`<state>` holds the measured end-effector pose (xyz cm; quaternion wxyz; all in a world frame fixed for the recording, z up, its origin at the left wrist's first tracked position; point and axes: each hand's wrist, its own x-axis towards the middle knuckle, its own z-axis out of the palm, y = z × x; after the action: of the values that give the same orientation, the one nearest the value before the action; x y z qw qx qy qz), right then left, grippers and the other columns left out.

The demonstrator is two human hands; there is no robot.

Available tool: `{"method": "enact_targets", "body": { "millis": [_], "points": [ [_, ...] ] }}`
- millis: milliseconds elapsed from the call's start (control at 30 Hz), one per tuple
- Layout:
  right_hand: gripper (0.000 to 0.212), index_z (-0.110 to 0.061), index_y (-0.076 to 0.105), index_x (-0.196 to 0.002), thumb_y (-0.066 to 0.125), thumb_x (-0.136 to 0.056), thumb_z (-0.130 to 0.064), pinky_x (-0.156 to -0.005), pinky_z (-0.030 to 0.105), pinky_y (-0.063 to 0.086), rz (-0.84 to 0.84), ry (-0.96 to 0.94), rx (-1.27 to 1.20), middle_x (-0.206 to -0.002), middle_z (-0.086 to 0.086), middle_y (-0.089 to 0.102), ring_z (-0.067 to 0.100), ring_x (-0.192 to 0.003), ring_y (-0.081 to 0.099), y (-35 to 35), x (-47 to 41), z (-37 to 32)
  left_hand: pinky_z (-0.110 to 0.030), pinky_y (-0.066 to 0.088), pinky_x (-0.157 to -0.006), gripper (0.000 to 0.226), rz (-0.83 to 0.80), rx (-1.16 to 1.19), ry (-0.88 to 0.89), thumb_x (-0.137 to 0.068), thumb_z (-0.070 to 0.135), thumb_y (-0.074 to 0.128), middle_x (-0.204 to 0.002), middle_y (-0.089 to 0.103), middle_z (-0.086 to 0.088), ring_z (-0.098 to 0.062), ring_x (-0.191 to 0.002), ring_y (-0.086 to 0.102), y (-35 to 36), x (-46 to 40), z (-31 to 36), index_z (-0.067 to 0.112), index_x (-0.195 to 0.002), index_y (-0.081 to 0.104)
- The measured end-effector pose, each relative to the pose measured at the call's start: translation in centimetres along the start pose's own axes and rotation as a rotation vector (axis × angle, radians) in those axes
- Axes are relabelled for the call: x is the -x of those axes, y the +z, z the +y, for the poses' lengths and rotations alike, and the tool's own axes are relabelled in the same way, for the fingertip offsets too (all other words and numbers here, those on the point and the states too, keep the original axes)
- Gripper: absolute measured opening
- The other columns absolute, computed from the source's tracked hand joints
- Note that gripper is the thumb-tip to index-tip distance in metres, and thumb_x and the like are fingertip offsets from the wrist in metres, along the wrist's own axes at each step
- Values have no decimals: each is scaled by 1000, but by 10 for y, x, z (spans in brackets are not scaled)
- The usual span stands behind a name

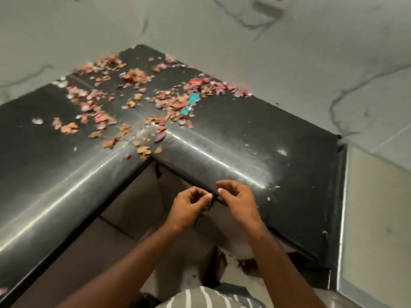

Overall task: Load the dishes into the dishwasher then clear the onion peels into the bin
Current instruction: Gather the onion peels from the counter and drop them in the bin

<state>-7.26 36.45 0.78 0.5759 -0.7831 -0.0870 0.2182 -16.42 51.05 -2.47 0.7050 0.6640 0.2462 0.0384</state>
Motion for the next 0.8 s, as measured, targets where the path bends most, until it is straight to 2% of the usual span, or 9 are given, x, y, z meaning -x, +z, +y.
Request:
{"method": "enact_targets", "body": {
  "millis": [133,200,267,367,433,533,633,700,800],
  "points": [
    [26,-23,79,-109,71,-92,-6,-97,26,56,282,-117,423,-107,-10,77,3,-98,72,-94,-18,20,-32,59,-78,9,-131,-334,213,-91,34,77,-87,76,8,-4,-79,70,47,-38,16,28,-98,75],
    [30,-19,74,-122,66,-96,-7,-104,26,49,338,-108,560,-123,-2,73,14,-116,67,-128,-29,34,-31,52,-103,27,-166,-616,323,-96,34,71,-120,73,8,-6,-114,66,64,-58,18,27,-122,71],
    [42,-14,57,-144,60,-103,-21,-118,32,32,221,-11,696,-153,7,53,24,-148,42,-141,-42,47,-33,25,-127,56,-234,-981,388,-102,40,60,-160,45,-1,-18,-153,34,75,-73,16,19,-153,48],
    [69,-14,13,-166,41,-110,-43,-126,33,-9,-17,15,876,-174,5,-4,22,-160,-11,-136,-51,67,-33,2,-129,66,-295,-1224,399,-109,44,43,-173,15,-5,-23,-161,6,86,-84,13,17,-165,21],
    [65,-22,4,-167,27,-111,-45,-127,33,-14,-124,-128,920,-171,0,-16,16,-158,-20,-127,-44,71,-29,-3,-127,65,-301,-1210,408,-110,42,42,-174,14,-3,-21,-161,4,87,-86,13,18,-166,19],
    [63,-27,3,-165,23,-105,-29,-127,29,-12,-296,-311,990,-169,-7,-16,14,-158,-17,-127,-35,72,-21,-5,-122,61,-275,-1132,413,-110,37,46,-173,18,1,-16,-161,7,84,-92,14,23,-165,24],
    [90,-23,36,-161,66,-82,8,-125,23,22,-262,-424,1019,-170,-3,23,13,-157,22,-145,-28,77,-23,0,-126,59,-262,-1092,396,-108,33,49,-172,22,3,-14,-160,9,87,-94,15,24,-163,29],
    [85,-16,69,-137,86,-60,15,-106,25,50,-204,-470,980,-146,1,62,17,-132,62,-156,-21,84,-25,3,-127,60,-269,-1062,373,-107,32,50,-172,23,4,-14,-160,10,87,-94,15,23,-163,31],
    [55,-12,81,-110,95,-60,6,-83,27,61,-117,-615,1031,-116,0,74,17,-93,71,-166,-24,85,-30,10,-130,55,-285,-964,323,-106,31,54,-169,29,4,-11,-159,15,81,-92,18,23,-159,41]
  ]
}}
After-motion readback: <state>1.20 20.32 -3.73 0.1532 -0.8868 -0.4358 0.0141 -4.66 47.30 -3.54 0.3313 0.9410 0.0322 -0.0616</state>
